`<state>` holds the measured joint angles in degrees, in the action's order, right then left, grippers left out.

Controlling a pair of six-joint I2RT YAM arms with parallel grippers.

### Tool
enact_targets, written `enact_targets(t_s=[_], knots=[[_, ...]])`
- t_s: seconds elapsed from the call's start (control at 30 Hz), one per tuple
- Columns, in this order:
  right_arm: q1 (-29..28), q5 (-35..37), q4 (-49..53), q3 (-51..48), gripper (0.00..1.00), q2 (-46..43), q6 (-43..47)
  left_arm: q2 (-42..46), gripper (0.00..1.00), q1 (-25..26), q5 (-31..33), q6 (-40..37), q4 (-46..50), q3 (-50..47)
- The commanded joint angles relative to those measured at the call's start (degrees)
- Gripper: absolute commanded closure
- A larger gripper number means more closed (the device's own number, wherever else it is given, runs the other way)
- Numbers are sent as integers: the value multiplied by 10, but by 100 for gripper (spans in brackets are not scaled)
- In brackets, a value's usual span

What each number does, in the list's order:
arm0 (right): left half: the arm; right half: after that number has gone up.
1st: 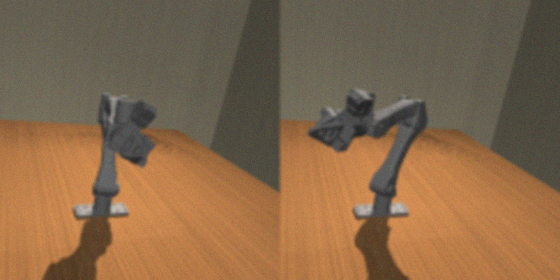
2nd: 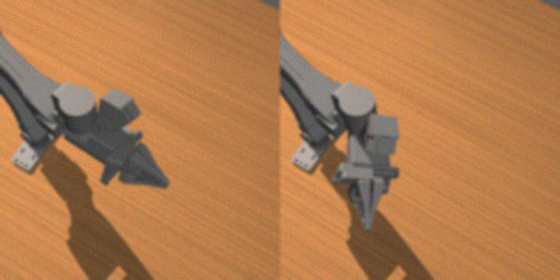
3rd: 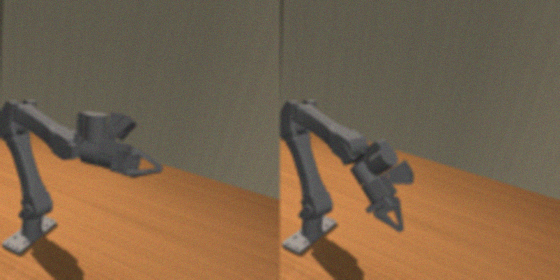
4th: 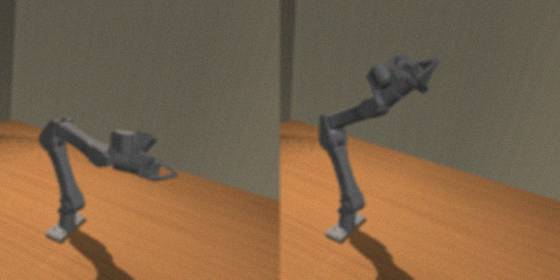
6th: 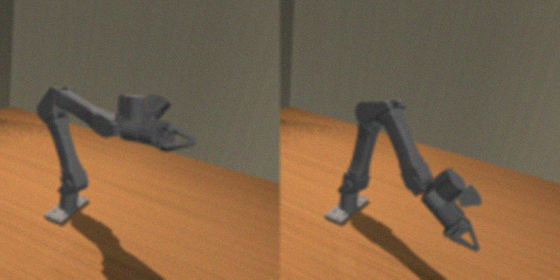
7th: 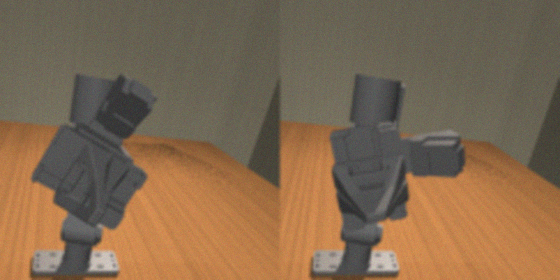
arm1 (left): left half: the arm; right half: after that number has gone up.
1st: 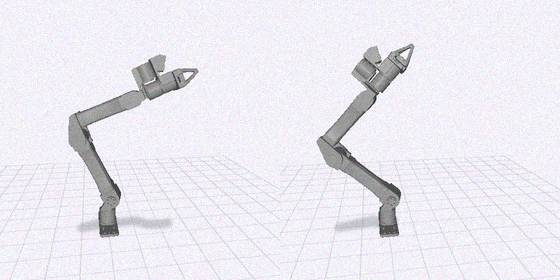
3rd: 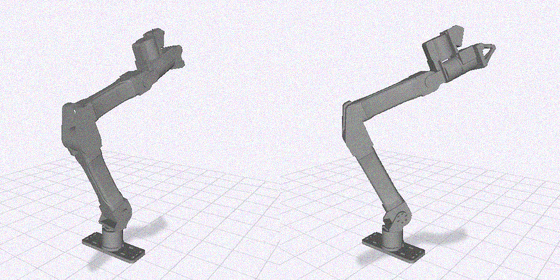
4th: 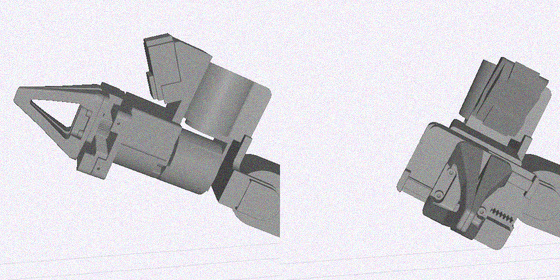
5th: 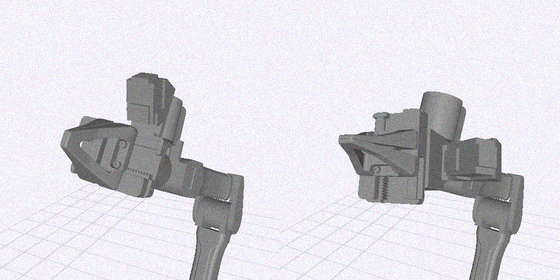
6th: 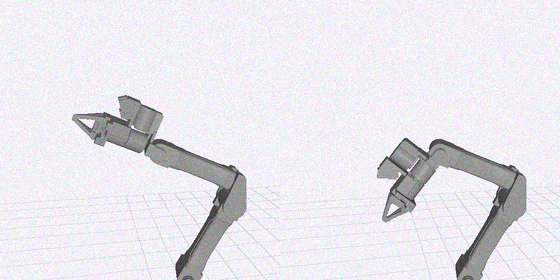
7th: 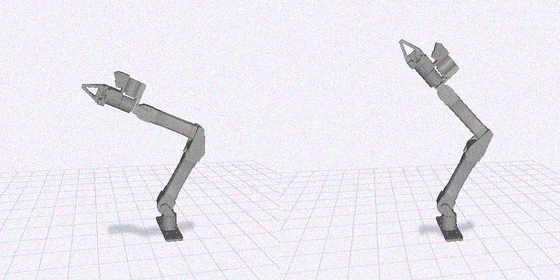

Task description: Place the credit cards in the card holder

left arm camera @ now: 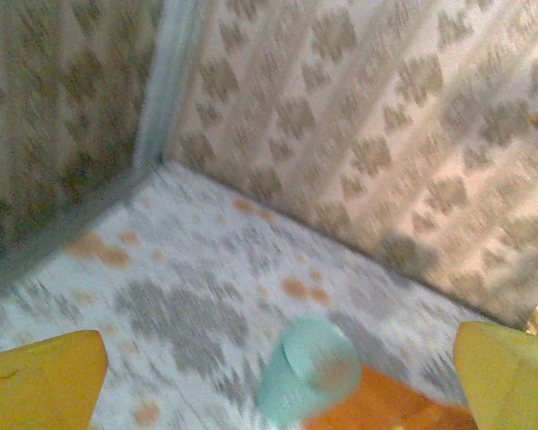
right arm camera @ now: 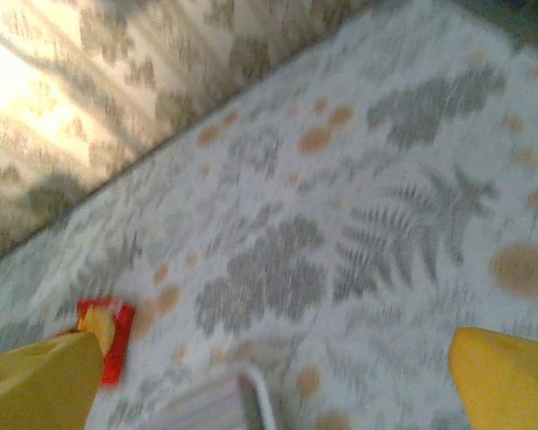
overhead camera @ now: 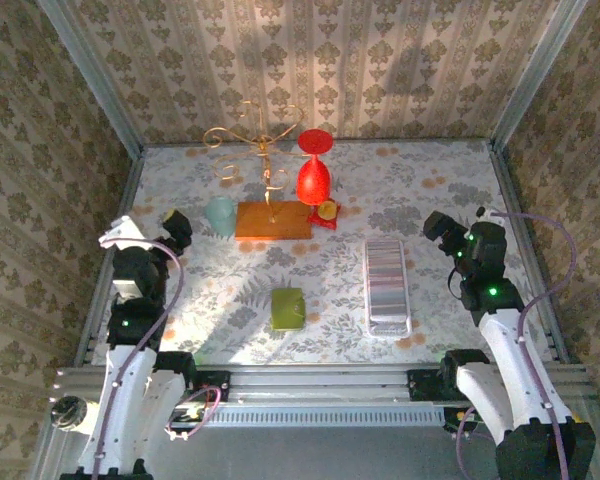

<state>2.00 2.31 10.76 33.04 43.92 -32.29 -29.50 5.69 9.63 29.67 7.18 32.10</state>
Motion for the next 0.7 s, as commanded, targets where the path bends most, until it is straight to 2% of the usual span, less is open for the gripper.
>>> enact_targets(t_s=[0.0, 0.07, 0.13, 0.3, 0.37, 0.43, 0.47, 0.57, 0.67], knots=[[0, -139, 104, 37, 2, -12, -35, 22, 0, 12, -116, 80, 152, 7], [-22, -168, 123, 55, 8, -8, -44, 19, 0, 32, -154, 86, 174, 9], [-75, -156, 158, 85, 12, 4, -46, 4, 0, 70, -182, 99, 186, 5], [-319, -59, 220, 164, 26, 75, -53, -67, 6, 200, -193, 137, 191, -8], [-406, -23, 224, 180, 39, 115, -67, -105, 12, 258, -201, 152, 180, -16], [-477, 3, 212, 187, 52, 164, -86, -138, 24, 299, -206, 159, 169, -24], [-514, 8, 203, 187, 57, 192, -95, -150, 25, 318, -204, 168, 156, -35], [-568, 6, 145, 196, 72, 274, -116, -177, 27, 346, -205, 210, 103, -74], [-587, -2, 96, 201, 85, 341, -135, -183, 29, 354, -218, 244, 49, -113]])
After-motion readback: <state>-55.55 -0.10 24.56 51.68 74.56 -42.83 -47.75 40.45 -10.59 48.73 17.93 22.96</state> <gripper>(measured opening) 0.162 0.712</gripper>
